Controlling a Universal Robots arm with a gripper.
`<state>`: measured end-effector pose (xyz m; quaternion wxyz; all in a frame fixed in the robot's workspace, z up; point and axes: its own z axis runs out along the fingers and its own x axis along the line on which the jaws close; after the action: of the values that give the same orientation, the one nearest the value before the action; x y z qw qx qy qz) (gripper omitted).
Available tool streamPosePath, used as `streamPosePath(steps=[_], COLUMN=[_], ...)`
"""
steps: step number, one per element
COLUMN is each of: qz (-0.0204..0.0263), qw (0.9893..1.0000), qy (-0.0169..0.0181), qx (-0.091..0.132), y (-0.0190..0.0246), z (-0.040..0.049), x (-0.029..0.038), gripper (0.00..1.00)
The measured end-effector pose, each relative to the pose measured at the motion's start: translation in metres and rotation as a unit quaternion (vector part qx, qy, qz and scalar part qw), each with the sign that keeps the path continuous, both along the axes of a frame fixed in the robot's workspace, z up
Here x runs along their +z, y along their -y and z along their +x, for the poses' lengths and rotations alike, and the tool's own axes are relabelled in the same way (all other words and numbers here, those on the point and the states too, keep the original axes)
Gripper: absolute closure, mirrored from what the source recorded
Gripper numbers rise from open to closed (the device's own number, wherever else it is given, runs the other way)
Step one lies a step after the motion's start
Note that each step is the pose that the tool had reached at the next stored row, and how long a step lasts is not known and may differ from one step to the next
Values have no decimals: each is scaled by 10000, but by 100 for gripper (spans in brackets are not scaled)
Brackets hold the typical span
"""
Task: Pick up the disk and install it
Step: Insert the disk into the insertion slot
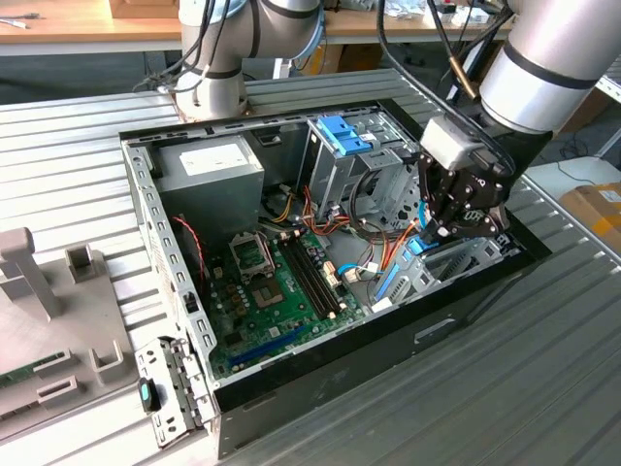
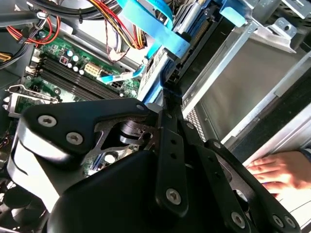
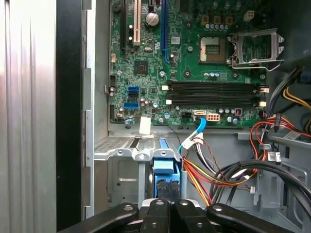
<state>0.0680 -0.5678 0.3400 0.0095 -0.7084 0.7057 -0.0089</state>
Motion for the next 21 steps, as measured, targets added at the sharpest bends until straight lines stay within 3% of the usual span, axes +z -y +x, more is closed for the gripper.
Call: streamPosePath(steps=[4,6,10,13,16,21], qz=[-1,-2,-4,-3,-2,-3], qw=[10000,10000,10000,10000,10000,10000], qy=[0,0,-1,0,0,0], qx=[0,0,0,0,0,0], y=[0,0,0,-3,-3,-3], z=[1,14,17,18,18,18], x=[-16,29,36,218,330,345], gripper=[89,89,89,89,89,89])
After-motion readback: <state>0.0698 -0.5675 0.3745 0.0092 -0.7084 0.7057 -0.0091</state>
